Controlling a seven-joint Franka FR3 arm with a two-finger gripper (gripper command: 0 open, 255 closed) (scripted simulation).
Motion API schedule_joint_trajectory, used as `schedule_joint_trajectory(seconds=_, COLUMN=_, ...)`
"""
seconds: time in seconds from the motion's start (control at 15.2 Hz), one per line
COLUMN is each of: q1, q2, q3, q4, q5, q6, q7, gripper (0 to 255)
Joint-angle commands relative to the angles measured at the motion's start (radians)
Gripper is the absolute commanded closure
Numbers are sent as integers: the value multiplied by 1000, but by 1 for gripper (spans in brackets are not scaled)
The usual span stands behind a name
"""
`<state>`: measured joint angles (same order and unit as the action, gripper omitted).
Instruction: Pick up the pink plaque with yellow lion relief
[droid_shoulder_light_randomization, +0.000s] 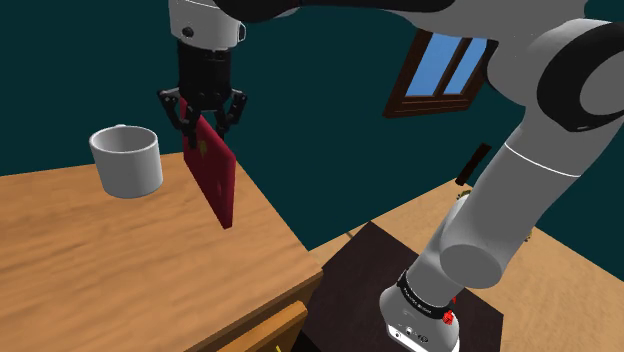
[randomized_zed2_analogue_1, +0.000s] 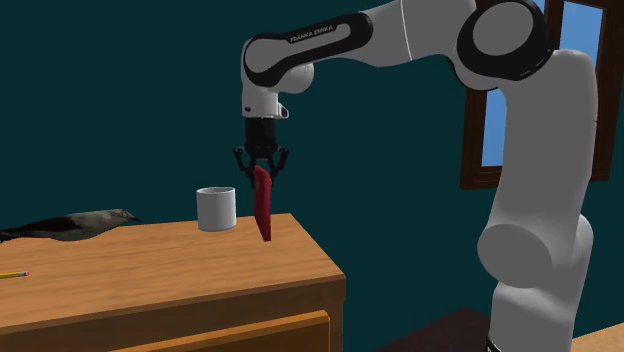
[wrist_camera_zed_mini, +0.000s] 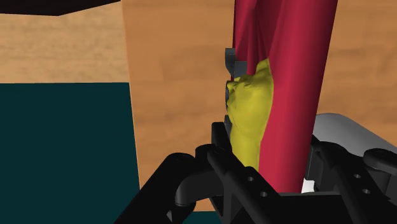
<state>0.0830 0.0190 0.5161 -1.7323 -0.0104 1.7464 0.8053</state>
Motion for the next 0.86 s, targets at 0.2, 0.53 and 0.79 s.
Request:
schedule_joint_trajectory(seconds=0.2, q1=2, q2=7, q3=2, q4=73, q5=-4, q6=-67, q7=3, gripper=255)
schedule_joint_trajectory(seconds=0.53, q1=5, q2=21, q3=4, q4=156, q5=-10, q6=-137, q7=8, gripper=255)
schedule_joint_trajectory(seconds=0.79, q1=7, q2=29, q3=6, q4=194, q5=-14, q6=-169, q7=11, gripper=255)
